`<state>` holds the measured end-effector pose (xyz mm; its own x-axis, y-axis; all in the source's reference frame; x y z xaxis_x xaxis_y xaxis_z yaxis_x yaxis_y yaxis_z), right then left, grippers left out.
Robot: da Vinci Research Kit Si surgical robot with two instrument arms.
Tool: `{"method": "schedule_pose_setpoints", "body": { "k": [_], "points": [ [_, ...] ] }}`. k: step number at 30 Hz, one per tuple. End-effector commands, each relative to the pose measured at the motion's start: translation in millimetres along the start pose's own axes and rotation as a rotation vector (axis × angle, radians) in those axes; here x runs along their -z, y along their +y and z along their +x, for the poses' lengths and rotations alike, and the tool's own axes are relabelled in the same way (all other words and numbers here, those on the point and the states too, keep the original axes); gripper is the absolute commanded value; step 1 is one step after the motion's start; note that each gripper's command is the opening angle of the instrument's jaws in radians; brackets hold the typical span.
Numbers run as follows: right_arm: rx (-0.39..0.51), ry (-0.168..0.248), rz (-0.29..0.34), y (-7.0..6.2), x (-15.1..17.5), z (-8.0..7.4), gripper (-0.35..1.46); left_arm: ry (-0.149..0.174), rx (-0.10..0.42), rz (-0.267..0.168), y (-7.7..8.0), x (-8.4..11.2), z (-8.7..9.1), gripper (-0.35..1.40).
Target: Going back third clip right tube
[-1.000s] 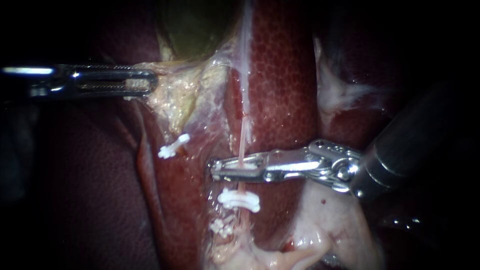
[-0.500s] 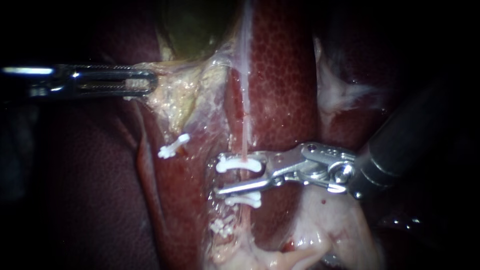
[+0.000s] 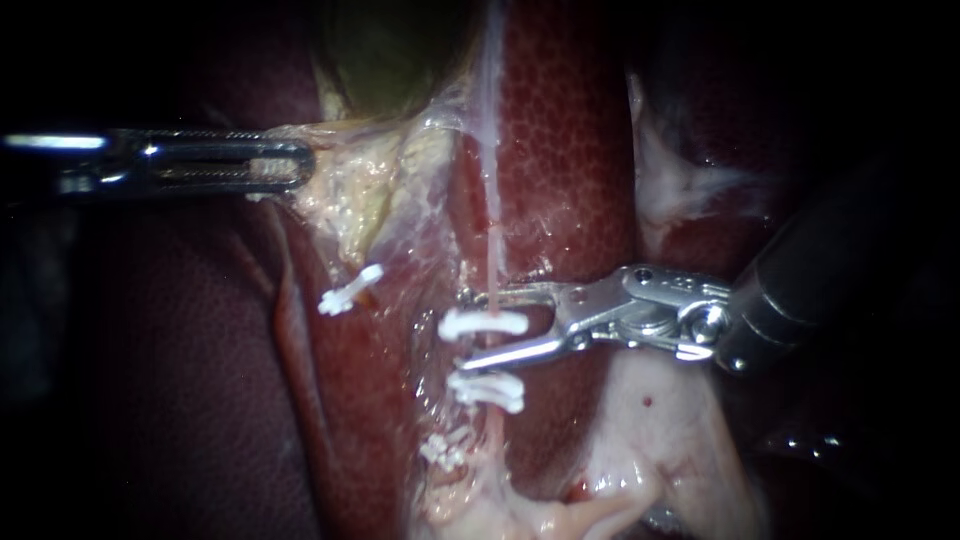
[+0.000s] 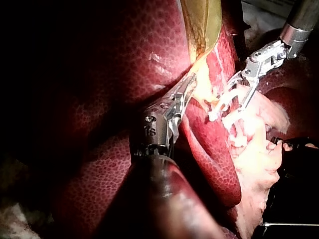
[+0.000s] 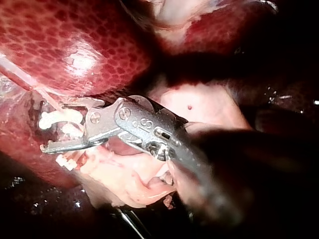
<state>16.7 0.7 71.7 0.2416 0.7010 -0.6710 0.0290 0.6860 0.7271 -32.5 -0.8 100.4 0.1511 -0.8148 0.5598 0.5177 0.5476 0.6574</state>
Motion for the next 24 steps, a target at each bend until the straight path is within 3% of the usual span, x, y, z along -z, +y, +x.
{"method": "schedule_pose_setpoints", "body": {
  "k": [1,13,24],
  "points": [
    [0.006,-0.001,0.0,-0.1,0.2,0.2,0.6,0.0,0.0,0.0,0.0,0.0,0.0,-0.11],
    [0.04,-0.003,0.016,-1.2,5.0,0.8,0.6,0.0,0.0,0.0,0.0,0.1,0.0,-0.11],
    [0.116,0.026,0.038,-4.3,10.3,5.9,0.6,0.0,0.0,0.0,0.0,0.1,0.0,-0.1]
  ]
}}
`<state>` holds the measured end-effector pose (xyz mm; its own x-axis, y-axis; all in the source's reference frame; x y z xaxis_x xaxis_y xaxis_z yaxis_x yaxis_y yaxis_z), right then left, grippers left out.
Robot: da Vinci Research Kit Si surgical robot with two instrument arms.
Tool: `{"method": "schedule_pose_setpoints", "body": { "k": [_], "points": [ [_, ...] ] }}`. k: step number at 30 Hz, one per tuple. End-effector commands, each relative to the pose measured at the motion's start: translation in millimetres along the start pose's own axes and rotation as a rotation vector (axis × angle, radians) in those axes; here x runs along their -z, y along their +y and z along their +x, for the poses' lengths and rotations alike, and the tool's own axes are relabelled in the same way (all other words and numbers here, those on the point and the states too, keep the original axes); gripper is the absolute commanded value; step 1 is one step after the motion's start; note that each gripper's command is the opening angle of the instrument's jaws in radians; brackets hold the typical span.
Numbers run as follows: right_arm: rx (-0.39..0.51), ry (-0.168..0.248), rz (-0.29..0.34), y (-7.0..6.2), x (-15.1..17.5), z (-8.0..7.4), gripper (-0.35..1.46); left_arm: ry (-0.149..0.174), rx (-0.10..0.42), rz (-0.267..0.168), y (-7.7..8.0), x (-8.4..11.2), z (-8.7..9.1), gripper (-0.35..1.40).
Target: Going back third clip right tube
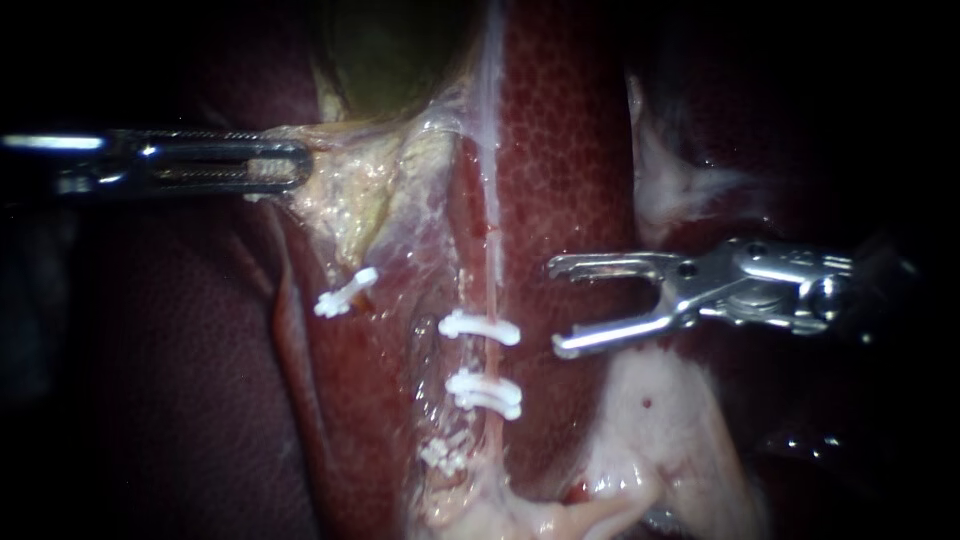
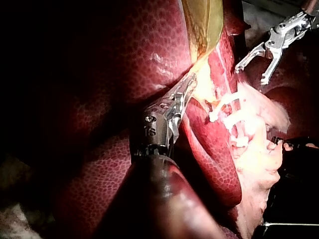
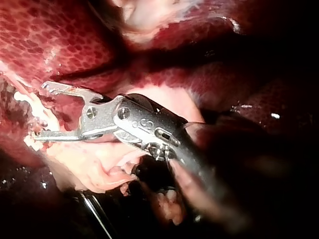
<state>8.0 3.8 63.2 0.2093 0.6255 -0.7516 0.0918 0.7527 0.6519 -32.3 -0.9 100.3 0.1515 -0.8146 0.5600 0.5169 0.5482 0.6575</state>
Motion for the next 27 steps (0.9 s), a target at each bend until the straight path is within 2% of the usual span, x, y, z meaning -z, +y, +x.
{"method": "schedule_pose_setpoints", "body": {
  "k": [1,6,12,20,27],
  "points": [
    [0.008,0.003,-0.001,-0.2,0.3,0.4,0.6,0.0,0.0,0.0,0.0,0.0,0.0,-0.1],
    [0.039,-0.008,0.005,-1.1,1.2,1.6,0.6,-0.001,0.0,-0.002,-0.1,-0.2,0.1,-0.1],
    [0.043,-0.01,0.006,-1.1,1.5,1.8,0.6,-0.008,-0.006,-0.007,-0.6,-1.5,1.5,-0.1],
    [0.043,-0.01,0.006,-1.2,1.5,1.8,0.6,0.022,-0.023,0.01,-1.2,-4.9,3.9,-0.1],
    [0.043,-0.009,0.007,-1.3,1.4,1.9,0.6,0.037,-0.019,0.019,-1.2,-6.7,5.1,-0.08]
  ]
}}
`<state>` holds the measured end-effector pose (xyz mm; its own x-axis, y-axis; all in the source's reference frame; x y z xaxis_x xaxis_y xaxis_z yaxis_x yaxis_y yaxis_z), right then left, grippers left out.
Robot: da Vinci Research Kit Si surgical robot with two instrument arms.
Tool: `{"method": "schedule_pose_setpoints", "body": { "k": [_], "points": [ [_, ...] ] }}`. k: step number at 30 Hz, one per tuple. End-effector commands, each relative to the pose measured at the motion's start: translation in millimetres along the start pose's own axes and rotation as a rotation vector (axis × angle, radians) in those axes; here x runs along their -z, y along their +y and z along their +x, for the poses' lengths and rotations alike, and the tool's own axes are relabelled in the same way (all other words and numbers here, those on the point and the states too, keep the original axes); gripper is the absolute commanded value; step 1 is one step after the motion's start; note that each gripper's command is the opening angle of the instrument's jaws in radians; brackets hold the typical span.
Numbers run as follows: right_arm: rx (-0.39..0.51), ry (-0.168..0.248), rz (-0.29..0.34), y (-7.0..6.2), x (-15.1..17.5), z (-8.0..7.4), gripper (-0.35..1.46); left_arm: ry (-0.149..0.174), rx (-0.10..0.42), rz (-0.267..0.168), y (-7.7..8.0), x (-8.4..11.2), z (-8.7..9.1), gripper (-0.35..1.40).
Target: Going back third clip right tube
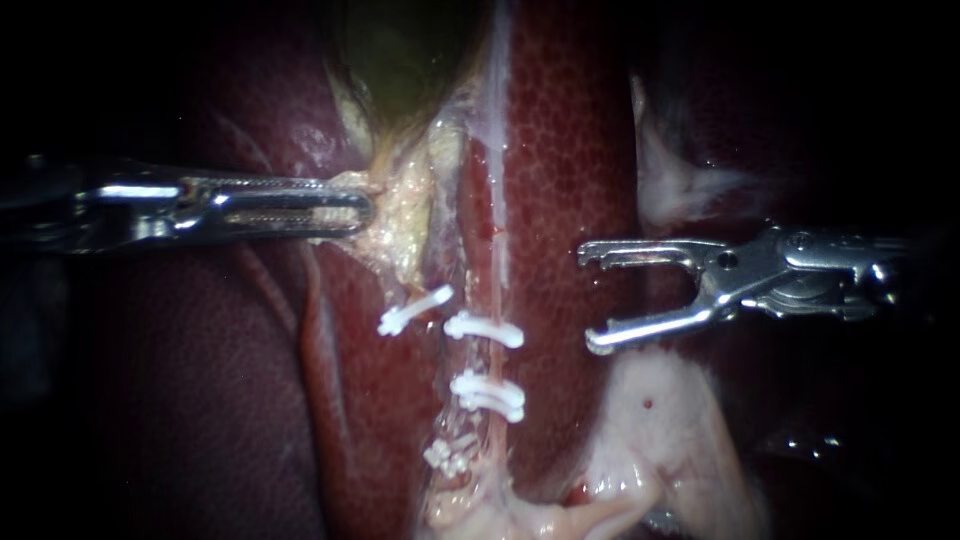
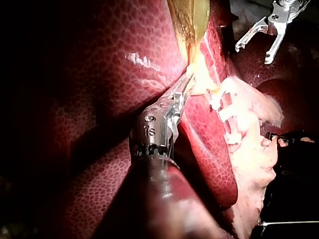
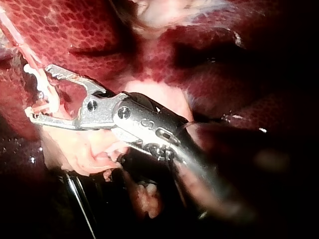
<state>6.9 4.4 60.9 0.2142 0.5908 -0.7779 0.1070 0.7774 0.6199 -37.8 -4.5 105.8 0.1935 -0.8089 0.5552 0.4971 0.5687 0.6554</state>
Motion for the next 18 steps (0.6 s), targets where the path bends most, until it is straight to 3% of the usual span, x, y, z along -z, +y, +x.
{"method": "schedule_pose_setpoints", "body": {
  "k": [1,18],
  "points": [
    [0.0,0.0,0.0,0.0,0.0,0.0,0.6,0.0,0.002,-0.001,0.0,-0.2,0.1,-0.08],
    [0.001,0.001,0.001,-0.2,-0.2,0.1,0.6,0.005,-0.001,0.008,-0.3,-1.0,0.4,-0.06]
  ]
}}
